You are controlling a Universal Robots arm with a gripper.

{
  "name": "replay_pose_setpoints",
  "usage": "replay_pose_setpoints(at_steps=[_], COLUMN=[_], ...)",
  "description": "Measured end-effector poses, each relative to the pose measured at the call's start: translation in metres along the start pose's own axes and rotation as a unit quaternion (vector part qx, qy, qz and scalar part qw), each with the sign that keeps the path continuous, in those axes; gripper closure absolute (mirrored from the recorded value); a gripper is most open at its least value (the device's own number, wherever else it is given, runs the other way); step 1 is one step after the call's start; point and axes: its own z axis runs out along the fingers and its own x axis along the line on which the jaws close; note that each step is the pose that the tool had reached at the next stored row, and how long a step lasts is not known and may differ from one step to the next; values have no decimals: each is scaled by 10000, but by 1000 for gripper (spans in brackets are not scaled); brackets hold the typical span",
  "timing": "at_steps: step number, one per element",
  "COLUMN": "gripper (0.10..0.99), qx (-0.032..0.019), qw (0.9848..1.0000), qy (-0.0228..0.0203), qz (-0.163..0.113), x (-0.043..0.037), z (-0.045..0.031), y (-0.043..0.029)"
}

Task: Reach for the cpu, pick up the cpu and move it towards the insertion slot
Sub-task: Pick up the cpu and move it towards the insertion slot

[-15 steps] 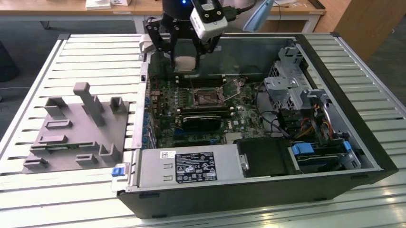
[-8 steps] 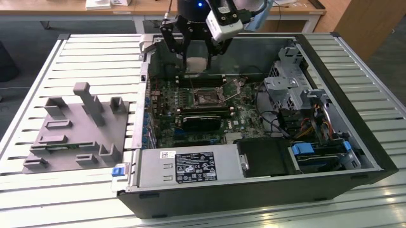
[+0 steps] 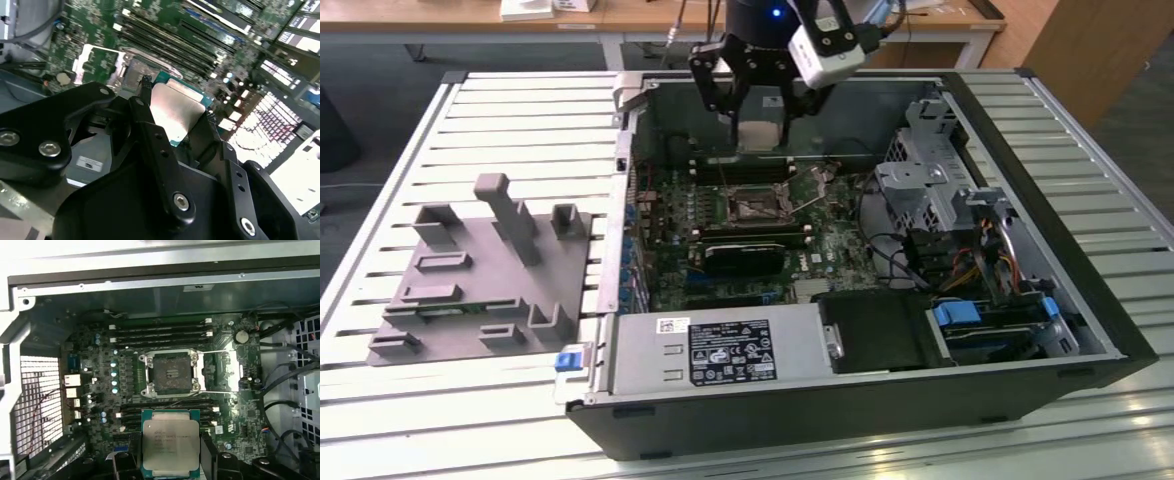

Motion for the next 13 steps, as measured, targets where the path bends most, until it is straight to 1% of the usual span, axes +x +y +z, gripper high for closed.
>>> replay_pose_setpoints(at_steps=[7,13], gripper=[541,541], qx=[0,-1], qw=[10000,10000], qy=[-1,-1], qz=[10,23], x=[-257,-455], z=[30,54], y=[49,85])
